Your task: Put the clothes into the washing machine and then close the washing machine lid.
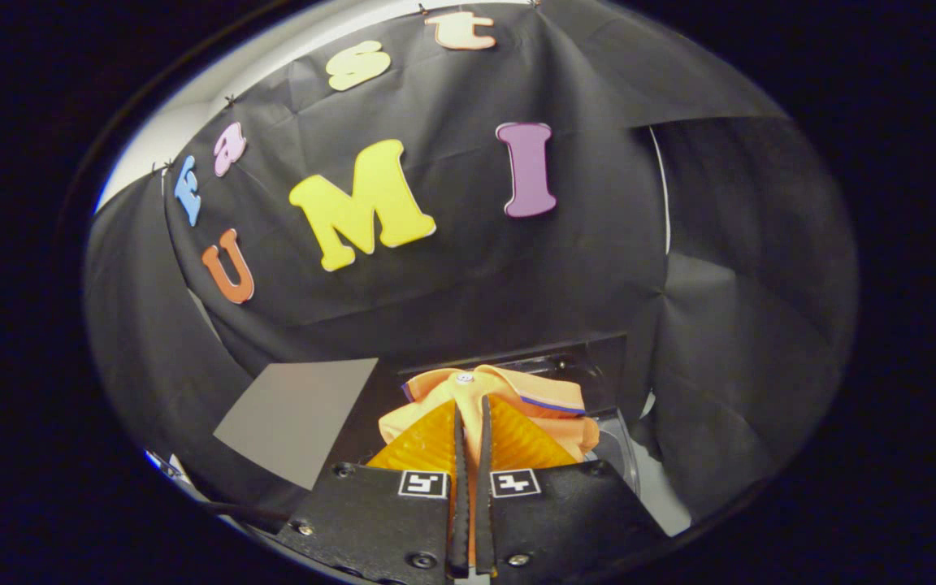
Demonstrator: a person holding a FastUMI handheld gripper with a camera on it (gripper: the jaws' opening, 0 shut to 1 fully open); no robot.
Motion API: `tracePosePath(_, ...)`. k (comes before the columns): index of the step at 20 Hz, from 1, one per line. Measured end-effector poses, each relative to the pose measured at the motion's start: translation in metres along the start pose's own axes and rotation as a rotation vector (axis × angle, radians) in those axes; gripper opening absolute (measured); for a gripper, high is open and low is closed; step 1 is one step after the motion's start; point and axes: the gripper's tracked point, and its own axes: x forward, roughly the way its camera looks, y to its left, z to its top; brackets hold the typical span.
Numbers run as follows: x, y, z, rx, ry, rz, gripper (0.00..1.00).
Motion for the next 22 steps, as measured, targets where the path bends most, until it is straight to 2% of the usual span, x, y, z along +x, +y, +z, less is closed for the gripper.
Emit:
tracePosePath(10,0.115,-0.013,-0.078,-0.010,0.227,-0.004,0.06)
tracePosePath(22,0.170,-0.054,-0.167,-0.021,0.416,-0.094,0.07)
